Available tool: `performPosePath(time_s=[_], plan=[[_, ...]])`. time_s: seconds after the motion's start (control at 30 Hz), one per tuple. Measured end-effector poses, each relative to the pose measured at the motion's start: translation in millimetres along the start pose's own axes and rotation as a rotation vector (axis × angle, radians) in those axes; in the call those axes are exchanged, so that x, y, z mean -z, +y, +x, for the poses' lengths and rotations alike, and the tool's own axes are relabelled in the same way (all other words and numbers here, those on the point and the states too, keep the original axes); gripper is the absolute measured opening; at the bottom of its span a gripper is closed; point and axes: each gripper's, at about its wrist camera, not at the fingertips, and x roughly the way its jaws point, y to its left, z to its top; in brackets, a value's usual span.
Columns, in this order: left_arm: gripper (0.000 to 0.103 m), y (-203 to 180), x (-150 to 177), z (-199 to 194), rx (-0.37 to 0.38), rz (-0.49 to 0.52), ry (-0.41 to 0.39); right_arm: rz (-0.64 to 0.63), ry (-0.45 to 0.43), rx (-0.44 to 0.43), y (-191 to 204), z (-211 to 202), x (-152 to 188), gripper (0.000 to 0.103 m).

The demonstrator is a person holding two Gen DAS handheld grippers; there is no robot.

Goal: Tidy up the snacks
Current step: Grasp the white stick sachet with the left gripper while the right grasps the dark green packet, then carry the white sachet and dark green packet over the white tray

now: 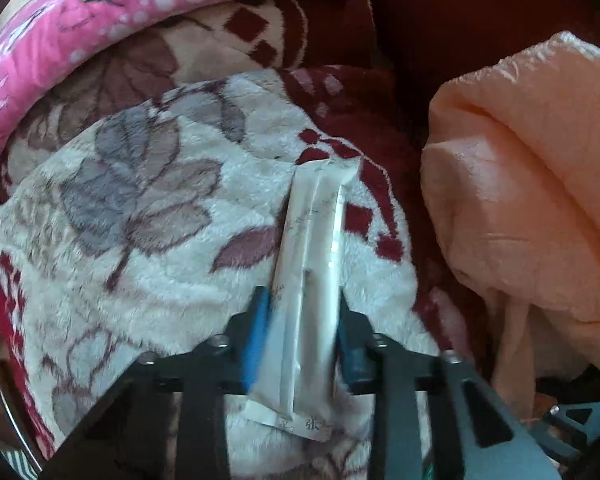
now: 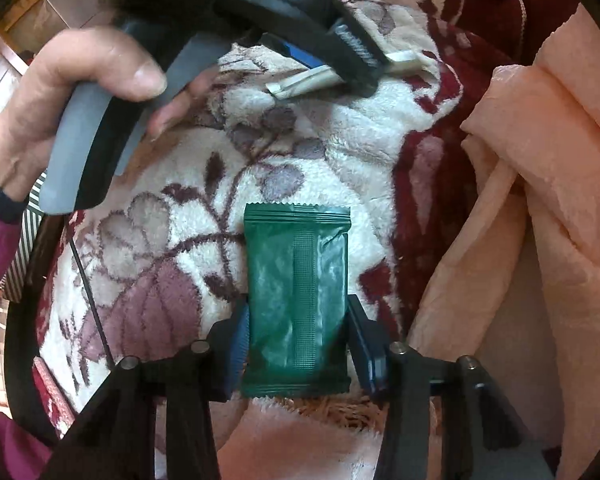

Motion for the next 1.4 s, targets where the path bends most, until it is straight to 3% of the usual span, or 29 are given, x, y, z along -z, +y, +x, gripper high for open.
performPosePath(time_s=[0.03,0.1,0.47,0.97,1.07,1.4], plan=[[0.016,4,4,-6,-0.008,-0.014,-0.016,0.002,-0.007,-0.003,-1,-2,0,0.047],[0.014,11,13,-18,-0.012,-0.043,-0.034,0.007,-0.02,-0.01,-1,-5,1,0.047],[0.013,50,92,-79,0.011,-0.222,-0.078,-0.023,-0.058,-0.02,25,-24,2,0.047],[0.013,73,204,-147,-0.146,-0.417,-0.144,-0.03,-0.099,-0.064,67,-24,-8,0.047],[0.013,75,216,-155,-0.178,-0.431,-0.156,-0.024,-0.107,-0.065,73,-23,-10,0.047],[0.012,81,237,-175,-0.188,-0.477,-0.191,-0.068,-0.104,-0.08,102,-21,-19,0.047]])
